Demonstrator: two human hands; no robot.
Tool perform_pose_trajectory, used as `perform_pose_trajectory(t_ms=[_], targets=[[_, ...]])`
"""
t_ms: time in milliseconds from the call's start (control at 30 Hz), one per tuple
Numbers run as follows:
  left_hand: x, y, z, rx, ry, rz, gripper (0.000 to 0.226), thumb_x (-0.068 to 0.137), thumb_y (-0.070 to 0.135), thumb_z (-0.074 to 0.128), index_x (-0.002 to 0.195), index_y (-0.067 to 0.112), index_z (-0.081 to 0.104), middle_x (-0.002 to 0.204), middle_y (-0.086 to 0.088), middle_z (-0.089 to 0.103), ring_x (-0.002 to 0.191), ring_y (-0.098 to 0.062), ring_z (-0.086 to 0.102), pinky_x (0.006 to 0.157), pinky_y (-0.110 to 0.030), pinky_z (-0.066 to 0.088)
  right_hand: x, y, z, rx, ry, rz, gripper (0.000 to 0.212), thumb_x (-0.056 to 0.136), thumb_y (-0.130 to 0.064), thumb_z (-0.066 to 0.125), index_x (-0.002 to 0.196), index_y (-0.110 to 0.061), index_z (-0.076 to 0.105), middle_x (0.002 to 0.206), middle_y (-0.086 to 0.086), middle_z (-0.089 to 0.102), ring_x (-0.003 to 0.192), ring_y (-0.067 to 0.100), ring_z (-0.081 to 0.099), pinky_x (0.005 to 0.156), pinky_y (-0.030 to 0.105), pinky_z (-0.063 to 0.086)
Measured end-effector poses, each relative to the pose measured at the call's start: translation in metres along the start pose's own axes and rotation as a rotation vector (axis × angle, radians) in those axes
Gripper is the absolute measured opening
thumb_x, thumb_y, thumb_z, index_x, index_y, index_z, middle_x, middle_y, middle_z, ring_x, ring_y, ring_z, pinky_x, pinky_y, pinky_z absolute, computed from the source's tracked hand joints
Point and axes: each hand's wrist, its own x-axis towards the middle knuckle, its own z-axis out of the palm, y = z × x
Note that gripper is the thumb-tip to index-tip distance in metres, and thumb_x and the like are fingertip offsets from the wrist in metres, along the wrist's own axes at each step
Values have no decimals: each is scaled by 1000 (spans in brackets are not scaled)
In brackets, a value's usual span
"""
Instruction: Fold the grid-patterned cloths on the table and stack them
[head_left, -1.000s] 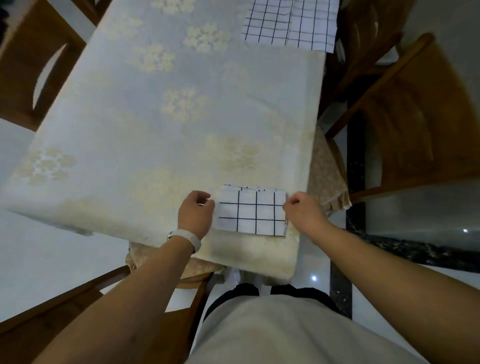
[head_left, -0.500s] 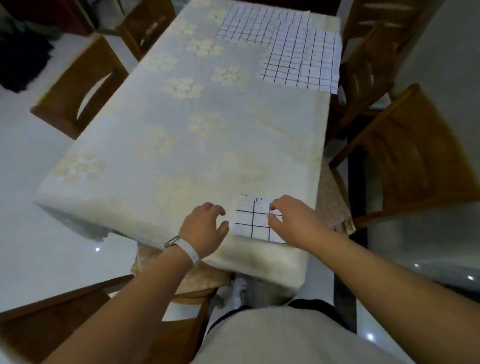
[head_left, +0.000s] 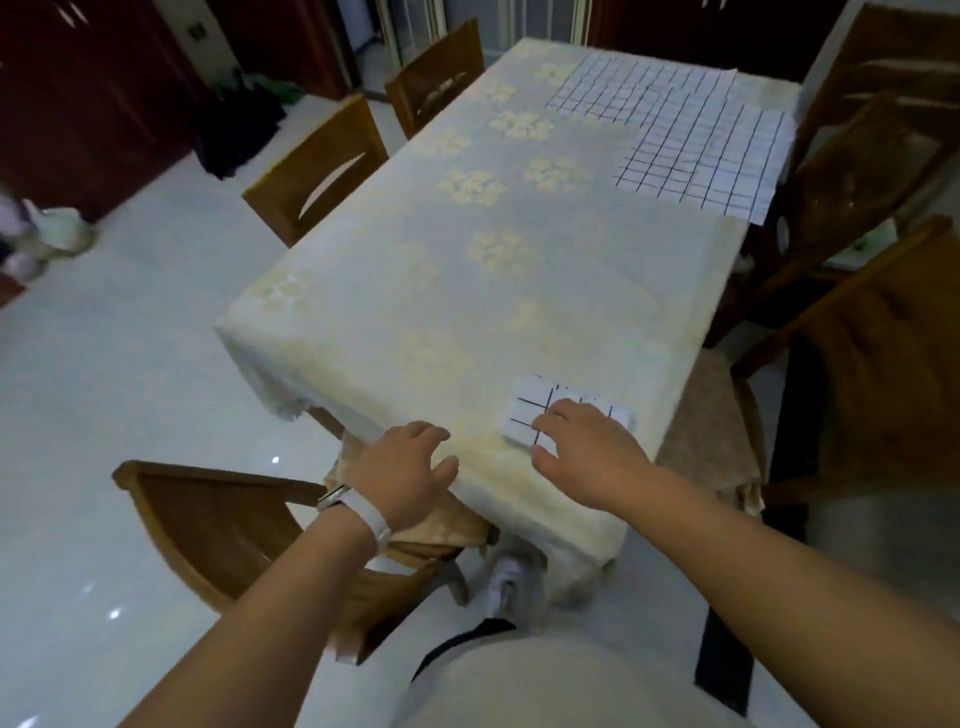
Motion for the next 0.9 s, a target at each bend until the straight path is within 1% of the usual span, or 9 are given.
perform_pose_trajectory(t_ms=[133,233,367,500,600,667,767,833,900], targets=[[-36,5,-4,-5,49,-48,45,97,44,43,136,23,50,141,3,50,127,-20,46,107,-40,38,-9,-13,4,7,28,-101,44,96,-44,41,131,-21,54,134,2,50,119,27,48,93,38,44],[-64,1,-8,34,130,-70,44,95,45,43,132,25,54,137,4,54,123,-19,48,102,-41,42,-16,-31,8,6,22,-175,45,98,-44,41,135,-20,51,138,2,47,121,26,46,95,38,43],[-98,-15,-12,42,196,-122,40,94,41,46,128,24,57,133,4,57,119,-17,51,97,-35,44,-25,-63,9,-50,31,-284,46,99,-44,40,136,-21,50,141,2,45,124,25,45,98,39,42],[-123,-44,-13,46,217,-195,42,94,45,43,128,25,57,131,3,58,119,-18,52,96,-36,45,-25,-96,10,-143,34,-377,44,100,-42,38,136,-19,51,143,5,44,124,28,44,98,39,39],[-139,-69,-14,46,217,-243,43,93,51,38,123,29,59,126,6,60,113,-15,53,91,-36,49,-23,-126,16,-190,17,-429,47,98,-45,34,131,-18,54,136,7,50,121,28,45,97,40,40],[-152,-86,-17,51,233,-259,41,93,48,39,122,28,60,128,6,59,116,-15,52,93,-36,47,-21,-150,22,-206,-2,-462,55,94,-49,27,131,-19,54,136,6,51,123,28,45,99,39,40],[-179,-114,-25,63,265,-271,40,94,42,44,124,23,61,132,1,58,122,-19,50,97,-36,42,-12,-194,35,-235,-39,-502,51,96,-47,33,138,-23,48,145,5,45,130,27,41,106,39,36],[-197,-141,-29,33,271,-280,47,91,48,38,122,22,62,130,0,59,120,-21,52,95,-38,43,-7,-228,43,-231,-48,-508,52,97,-48,33,143,-25,42,150,3,39,134,25,36,109,38,30],[-213,-175,-32,-2,251,-317,56,89,54,29,126,25,60,133,2,57,122,-19,50,99,-39,42,-5,-264,49,-217,-38,-517,50,98,-48,34,142,-25,44,149,2,39,133,23,36,109,37,29]])
